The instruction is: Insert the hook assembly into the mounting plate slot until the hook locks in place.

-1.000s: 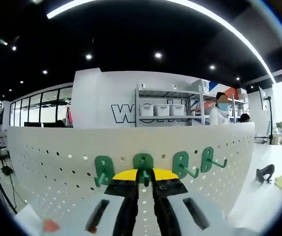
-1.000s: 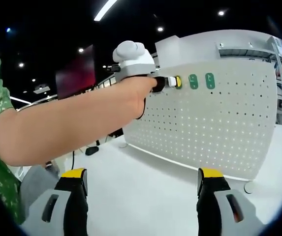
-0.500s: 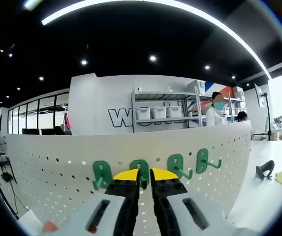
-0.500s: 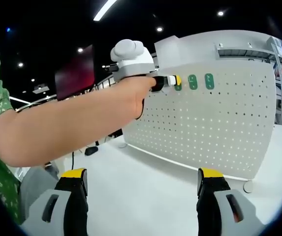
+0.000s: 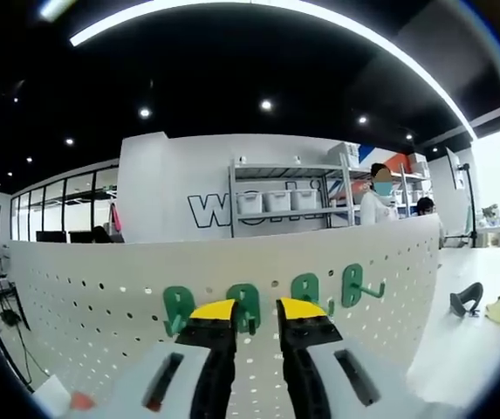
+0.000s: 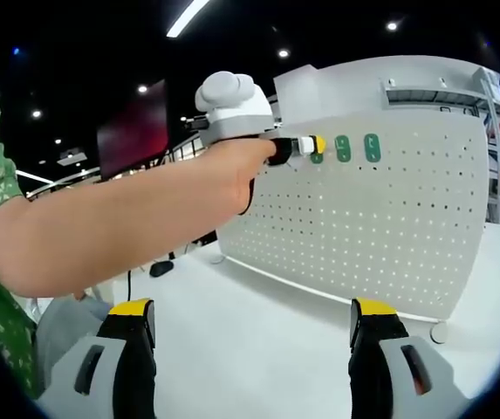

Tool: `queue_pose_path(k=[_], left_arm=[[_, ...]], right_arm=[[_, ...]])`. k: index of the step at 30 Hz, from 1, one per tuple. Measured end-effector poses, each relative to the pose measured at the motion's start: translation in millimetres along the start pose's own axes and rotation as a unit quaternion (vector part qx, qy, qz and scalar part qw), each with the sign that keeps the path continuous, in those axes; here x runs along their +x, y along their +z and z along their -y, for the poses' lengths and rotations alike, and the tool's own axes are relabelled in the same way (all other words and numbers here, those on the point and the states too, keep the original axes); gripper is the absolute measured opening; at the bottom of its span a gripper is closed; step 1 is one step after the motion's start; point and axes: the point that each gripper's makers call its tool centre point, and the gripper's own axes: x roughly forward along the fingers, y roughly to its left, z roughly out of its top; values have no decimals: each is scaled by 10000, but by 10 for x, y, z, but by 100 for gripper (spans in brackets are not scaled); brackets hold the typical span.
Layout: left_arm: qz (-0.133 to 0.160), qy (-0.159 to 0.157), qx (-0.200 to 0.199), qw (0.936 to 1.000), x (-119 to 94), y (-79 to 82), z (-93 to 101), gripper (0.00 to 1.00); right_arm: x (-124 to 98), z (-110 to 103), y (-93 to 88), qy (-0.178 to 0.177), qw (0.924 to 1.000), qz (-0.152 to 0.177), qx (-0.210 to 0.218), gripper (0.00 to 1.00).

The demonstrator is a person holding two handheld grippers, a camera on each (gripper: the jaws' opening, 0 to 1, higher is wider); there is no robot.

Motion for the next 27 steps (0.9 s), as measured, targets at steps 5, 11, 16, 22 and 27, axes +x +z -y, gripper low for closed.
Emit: queue_pose_path(k=[5, 11, 16, 22, 27], left_arm=[[26, -93, -26, 10000, -17, -3, 13, 25], [112, -163, -88, 9998, -42, 20, 7, 30], [116, -294, -144, 9994, -52, 20, 40, 33], [147, -404, -171, 9989, -97, 12, 65, 41], [151, -636, -280, 9975, -138, 11, 117, 47]], right_arm=[[8, -14, 3, 1, 10000, -5, -7, 94], [23, -39, 25, 13, 10000, 5, -35, 94], [36, -69, 33, 25, 10000, 7, -62, 95], [37, -89, 26, 18, 10000, -2, -68, 95], [52, -116, 25, 27, 10000, -10, -78, 95]])
